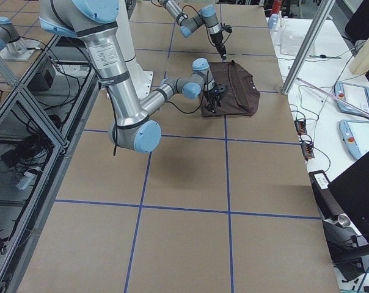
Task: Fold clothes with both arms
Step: 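Move the right gripper to the folded shirt's side edge while the left holds position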
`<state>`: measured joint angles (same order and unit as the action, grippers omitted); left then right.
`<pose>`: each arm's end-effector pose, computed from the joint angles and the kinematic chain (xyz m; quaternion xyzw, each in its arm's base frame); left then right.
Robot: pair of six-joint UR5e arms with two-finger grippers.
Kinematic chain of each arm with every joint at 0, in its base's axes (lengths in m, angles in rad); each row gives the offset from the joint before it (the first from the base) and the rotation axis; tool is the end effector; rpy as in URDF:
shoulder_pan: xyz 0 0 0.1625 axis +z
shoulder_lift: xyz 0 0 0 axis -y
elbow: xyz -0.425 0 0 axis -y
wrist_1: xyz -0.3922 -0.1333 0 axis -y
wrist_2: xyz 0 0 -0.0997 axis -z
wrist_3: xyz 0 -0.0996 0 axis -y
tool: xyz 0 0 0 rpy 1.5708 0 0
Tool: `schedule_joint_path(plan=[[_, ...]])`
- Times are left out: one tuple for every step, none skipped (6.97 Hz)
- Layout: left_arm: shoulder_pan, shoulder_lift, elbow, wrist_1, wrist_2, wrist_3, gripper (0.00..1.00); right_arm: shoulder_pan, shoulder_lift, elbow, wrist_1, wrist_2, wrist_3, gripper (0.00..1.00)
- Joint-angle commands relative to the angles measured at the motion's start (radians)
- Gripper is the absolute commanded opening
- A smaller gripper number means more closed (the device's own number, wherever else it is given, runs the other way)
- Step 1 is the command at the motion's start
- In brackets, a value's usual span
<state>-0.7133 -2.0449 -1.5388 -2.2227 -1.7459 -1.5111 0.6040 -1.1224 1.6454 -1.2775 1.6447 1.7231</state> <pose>0.4394 -0.5336 0.3293 0.1261 0.5081 -0.2301 0.8204 -0.4755 -0.4812 0.3450 0.0558 -0.3942 0.3250 0.8578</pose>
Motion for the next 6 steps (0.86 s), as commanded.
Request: schedule_joint_path(plan=[[0.0, 0.003, -0.003, 0.0, 0.0, 0.003, 0.49, -0.029, -0.031, 0.01, 0.001, 0.012, 0.053, 0.58], [0.0, 0.002, -0.003, 0.0, 0.0, 0.003, 0.49, -0.033, -0.033, 0.019, -0.008, 0.012, 0.053, 0.58], [0.0, 0.0, -0.003, 0.0, 0.0, 0.003, 0.48, -0.041, -0.048, 0.03, -0.009, 0.012, 0.055, 0.58], [0.0, 0.002, -0.004, -0.002, 0.0, 0.003, 0.49, -0.046, -0.06, 0.048, -0.013, 0.012, 0.055, 0.58], [-0.002, -0.001, -0.006, -0.002, 0.0, 0.002, 0.49, -0.055, -0.085, 0.059, -0.011, 0.009, 0.055, 0.57], [-0.002, 0.0, -0.006, -0.002, 0.002, 0.003, 0.49, -0.058, -0.085, 0.057, -0.011, 0.009, 0.055, 0.51]])
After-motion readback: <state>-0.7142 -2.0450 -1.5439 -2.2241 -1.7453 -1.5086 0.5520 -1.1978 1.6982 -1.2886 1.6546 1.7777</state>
